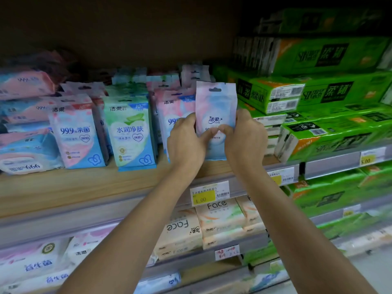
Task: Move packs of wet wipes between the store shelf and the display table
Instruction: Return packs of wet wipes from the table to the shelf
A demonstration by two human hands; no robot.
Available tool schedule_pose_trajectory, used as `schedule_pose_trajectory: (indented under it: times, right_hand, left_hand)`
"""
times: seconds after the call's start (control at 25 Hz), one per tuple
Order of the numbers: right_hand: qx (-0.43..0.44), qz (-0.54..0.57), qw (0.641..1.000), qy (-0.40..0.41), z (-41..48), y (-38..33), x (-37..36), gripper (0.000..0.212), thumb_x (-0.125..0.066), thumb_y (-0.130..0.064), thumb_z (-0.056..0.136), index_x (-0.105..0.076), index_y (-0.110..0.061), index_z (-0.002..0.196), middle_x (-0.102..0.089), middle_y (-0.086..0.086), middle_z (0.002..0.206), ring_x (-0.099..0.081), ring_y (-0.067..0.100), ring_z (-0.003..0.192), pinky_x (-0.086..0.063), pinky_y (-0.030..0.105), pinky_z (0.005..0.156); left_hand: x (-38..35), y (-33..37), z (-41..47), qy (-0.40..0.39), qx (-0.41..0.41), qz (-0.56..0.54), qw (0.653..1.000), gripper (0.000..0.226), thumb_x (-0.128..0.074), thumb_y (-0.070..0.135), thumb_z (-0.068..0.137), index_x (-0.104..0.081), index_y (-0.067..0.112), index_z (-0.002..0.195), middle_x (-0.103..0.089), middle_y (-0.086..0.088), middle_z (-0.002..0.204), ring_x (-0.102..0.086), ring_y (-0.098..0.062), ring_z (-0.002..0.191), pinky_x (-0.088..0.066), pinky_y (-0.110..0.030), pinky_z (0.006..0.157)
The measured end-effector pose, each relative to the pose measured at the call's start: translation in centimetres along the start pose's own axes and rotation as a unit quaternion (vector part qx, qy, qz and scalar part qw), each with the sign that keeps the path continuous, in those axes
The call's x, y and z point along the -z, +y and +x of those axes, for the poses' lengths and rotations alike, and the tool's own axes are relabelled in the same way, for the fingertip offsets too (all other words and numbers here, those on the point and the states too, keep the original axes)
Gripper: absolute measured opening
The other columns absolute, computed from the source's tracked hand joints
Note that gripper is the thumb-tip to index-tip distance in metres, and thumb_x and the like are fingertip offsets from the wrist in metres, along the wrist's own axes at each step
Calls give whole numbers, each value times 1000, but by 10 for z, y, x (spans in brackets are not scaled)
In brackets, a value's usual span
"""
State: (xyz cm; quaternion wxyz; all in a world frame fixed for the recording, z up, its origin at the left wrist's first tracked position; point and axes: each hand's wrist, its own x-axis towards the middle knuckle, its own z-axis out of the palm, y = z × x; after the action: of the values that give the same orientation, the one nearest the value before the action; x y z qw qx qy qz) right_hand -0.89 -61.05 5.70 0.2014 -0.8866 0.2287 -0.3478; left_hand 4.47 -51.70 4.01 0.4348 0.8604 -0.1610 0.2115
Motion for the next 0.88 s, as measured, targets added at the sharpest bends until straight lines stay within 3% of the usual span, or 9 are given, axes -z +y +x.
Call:
schedule_pose_trajectory:
  times: [0.08,0.28,0.4,0.52,0.6,0.72,0.8,0.88]
  right_hand:
    - [6,-26,1000,1,4,-4,1,30,-52,-26,95,-50,-3,115,-65,16,107,-59,33,99,-23,29,65]
    - [-2,-60,998,3,10,-15,-7,28,-54,-13,93,-45,-1,117,-62,17,113,-59,34,105,-33,31,70]
    - [-7,-15,1000,-4,9,-15,-14,41,-61,-10,89,-43,-2,124,-58,17,120,-54,32,112,-41,33,82]
    - [-13,81,996,-31,11,-8,-24,51,-63,-7,88,-38,-2,132,-57,17,122,-55,31,114,-43,34,84]
    - [-3,130,990,-55,10,-1,-32,61,-64,-3,84,-33,-1,137,-55,17,126,-55,30,116,-47,34,85]
    - [37,114,987,-106,2,5,-38,68,-62,-1,85,-26,-2,144,-37,19,147,-39,32,134,-40,36,101]
    - [52,67,989,-121,-4,8,-37,61,-57,0,87,-31,-3,143,-25,19,153,-32,33,137,-34,36,106]
    - [58,29,992,-107,-10,8,-34,50,-53,3,86,-43,-2,135,-31,20,150,-42,37,129,-37,38,102]
  left_hand:
    - [-3,4,8,10,-18,6,1000,45,-73,46,76,-58,13,103,-66,-7,93,-59,-30,90,-43,-38,70]
    - [-11,8,15,0,-25,-50,998,69,-76,23,75,-39,14,133,-68,-8,108,-63,-30,97,-47,-38,81]
    - [-10,-8,11,2,-56,-33,998,72,-73,13,77,-36,17,139,-68,-5,113,-65,-24,99,-51,-39,86]
    - [-4,-16,12,14,-80,-26,996,68,-71,10,79,-39,20,138,-67,0,113,-63,-19,101,-51,-34,86]
    - [-3,-16,14,14,-102,23,994,69,-71,14,79,-38,23,139,-64,1,114,-61,-20,102,-52,-38,82]
    - [-2,-15,18,5,-121,137,983,71,-67,22,84,-30,21,144,-57,-4,123,-58,-26,107,-52,-43,76]
    - [-3,-12,21,-7,-124,195,973,72,-66,24,85,-28,16,145,-53,-7,127,-58,-29,107,-49,-42,74]
    - [-5,-10,24,1,-127,232,964,75,-71,20,80,-32,13,143,-55,-11,122,-63,-31,96,-44,-38,61]
